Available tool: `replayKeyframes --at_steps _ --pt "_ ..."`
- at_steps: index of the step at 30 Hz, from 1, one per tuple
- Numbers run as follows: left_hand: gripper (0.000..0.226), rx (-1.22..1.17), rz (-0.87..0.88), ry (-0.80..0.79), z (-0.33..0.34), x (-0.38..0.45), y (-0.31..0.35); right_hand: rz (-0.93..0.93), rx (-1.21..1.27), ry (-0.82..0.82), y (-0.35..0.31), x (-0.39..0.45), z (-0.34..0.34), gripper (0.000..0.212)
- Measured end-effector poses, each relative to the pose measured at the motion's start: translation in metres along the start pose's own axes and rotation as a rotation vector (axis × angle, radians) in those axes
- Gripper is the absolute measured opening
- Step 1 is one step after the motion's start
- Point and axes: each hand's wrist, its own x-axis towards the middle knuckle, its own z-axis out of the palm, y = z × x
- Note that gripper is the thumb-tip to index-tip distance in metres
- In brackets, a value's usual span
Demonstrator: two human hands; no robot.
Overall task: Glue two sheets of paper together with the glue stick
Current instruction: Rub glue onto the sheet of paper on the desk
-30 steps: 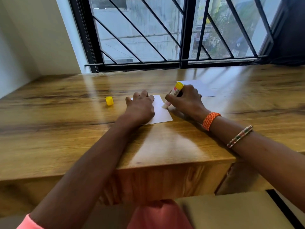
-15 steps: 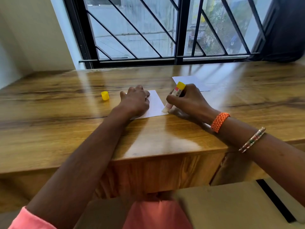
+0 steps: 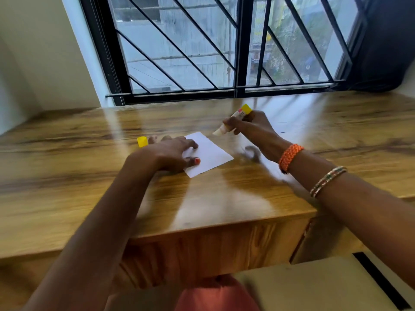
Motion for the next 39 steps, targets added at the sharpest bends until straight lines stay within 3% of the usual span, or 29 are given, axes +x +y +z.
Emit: replayKeyframes --at_steps 4,8,12,15,19,24,32,39 --pt "0.067 0.211 -0.169 0.18 0.013 -0.002 0.013 0.009 -0.075 0.083 0.005 0.017 0.013 0.04" --pt "0.063 0.272 -0.232 0.296 0.018 -0.002 0.019 0.046 -0.123 0.133 0.014 0.024 0.018 0.022" --pt "0.049 0.12 -0.137 0.38 0.012 0.0 0.016 0.069 -0.207 0.143 0.017 0.025 0.019 0.028" --pt "0.039 -0.08 -0.008 0.317 0.012 0.002 0.016 0.075 -0.261 0.13 0.016 0.024 0.021 0.029" --pt "0.039 -0.074 0.054 0.209 0.015 0.006 0.013 0.062 -0.33 0.16 0.016 0.023 0.023 0.037" --pt "0.041 -0.065 0.053 0.19 0.016 0.009 0.012 0.051 -0.398 0.176 0.012 0.022 0.026 0.036" --pt "0.041 -0.126 0.044 0.201 0.016 0.01 0.009 -0.15 -0.562 0.196 0.012 0.018 0.029 0.029" --pt "0.043 -0.101 0.024 0.186 0.016 0.009 0.012 -0.177 -0.613 0.153 0.007 0.011 0.03 0.028"
